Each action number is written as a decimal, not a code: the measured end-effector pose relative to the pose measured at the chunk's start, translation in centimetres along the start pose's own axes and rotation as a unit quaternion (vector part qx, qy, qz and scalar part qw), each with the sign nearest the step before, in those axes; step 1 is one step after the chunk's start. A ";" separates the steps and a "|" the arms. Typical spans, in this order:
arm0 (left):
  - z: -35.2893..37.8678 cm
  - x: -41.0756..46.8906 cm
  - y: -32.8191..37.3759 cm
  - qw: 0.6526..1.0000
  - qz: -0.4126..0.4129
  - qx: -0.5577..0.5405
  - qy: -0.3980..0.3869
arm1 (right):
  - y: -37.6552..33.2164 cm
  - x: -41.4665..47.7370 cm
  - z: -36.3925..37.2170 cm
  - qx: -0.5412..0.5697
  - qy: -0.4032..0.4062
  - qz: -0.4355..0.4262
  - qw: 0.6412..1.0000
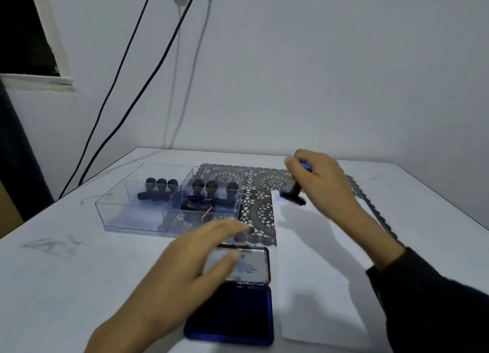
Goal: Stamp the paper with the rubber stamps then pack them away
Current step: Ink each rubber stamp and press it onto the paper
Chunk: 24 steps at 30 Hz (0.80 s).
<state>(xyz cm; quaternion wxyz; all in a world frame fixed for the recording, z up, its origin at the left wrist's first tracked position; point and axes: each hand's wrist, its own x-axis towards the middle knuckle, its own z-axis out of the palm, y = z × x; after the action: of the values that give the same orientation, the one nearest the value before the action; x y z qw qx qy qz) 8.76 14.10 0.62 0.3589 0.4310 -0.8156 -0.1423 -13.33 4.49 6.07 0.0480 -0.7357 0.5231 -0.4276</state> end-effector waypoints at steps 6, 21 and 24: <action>5.4 8.8 0.2 0.946 0.023 0.177 -0.271 | 7.0 4.4 3.7 -0.108 -0.012 0.022 0.994; 9.1 11.2 -3.1 0.921 -0.026 0.225 -0.318 | 9.9 5.6 7.6 -0.160 -0.072 -0.068 0.982; 9.0 11.2 -3.0 0.920 -0.027 0.226 -0.320 | 10.1 5.2 8.2 -0.181 -0.077 -0.061 0.979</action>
<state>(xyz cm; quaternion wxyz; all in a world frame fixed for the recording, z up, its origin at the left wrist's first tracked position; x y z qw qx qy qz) 0.01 2.67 -2.15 -0.0326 0.4542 -0.8853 -0.0942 -14.72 -7.35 -1.33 -0.0720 -0.7934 0.5408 -0.2700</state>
